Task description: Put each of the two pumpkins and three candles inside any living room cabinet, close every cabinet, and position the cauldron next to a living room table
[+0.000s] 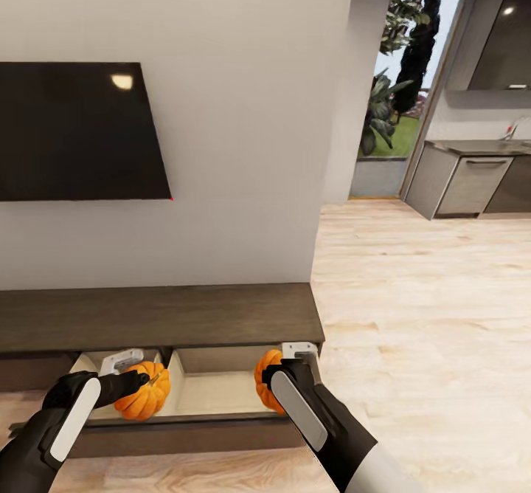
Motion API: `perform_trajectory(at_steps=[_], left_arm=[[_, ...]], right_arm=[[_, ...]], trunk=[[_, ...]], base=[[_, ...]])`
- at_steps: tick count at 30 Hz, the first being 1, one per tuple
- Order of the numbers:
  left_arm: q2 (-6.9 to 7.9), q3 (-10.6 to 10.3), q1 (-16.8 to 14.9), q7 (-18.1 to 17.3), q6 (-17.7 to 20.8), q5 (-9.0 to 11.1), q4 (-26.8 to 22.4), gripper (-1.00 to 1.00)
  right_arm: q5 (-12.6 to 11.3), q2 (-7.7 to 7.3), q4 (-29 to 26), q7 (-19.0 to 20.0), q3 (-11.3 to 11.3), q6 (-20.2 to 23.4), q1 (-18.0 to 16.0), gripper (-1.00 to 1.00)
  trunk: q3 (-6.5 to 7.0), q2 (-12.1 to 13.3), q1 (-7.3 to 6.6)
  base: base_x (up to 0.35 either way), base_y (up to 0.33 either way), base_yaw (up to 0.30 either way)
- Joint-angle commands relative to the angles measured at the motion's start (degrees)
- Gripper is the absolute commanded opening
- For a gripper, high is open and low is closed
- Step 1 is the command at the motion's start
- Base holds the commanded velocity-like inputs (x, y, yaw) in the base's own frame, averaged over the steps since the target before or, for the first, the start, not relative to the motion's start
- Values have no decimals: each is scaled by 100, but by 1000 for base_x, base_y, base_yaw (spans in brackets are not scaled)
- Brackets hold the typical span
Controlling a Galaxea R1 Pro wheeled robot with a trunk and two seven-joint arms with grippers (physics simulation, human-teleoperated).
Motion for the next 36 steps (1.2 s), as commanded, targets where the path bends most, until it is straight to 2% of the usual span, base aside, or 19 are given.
perform_trajectory(at_steps=[1, 12, 16, 18, 23, 36], left_arm=[[1, 0, -4, 55, 23, 67, -9, -100], [-15, -1, -4, 64, 15, 74, -4, -100], [-70, 0, -4, 72, 14, 68, -1, -100], [-76, 0, -4, 72, 14, 68, 0, -100], [-78, 0, -4, 73, 14, 67, 0, -100], [-78, 0, -4, 78, -13, 67, 0, -100]], right_arm=[[-32, -2, -6, -51, 12, 15, -7, -100], [-34, 14, -1, -45, 62, 11, -7, -100], [-25, 49, 17, -15, 625, -28, -14, -100], [-28, 49, 25, -8, 730, -239, -15, -100], [-32, 49, 29, -3, 780, -422, -16, -100], [-32, 49, 20, -2, 794, -439, -16, -100]], trunk=[[-6, -5, 3], [-6, -5, 3], [-6, -5, 3], [-6, -5, 3], [-9, -5, 3], [-10, -5, 3]], base=[[284, -193, 0], [240, -117, 0], [35, -8, 0], [6, -1, 53], [4, 0, 178], [156, 0, 33]])
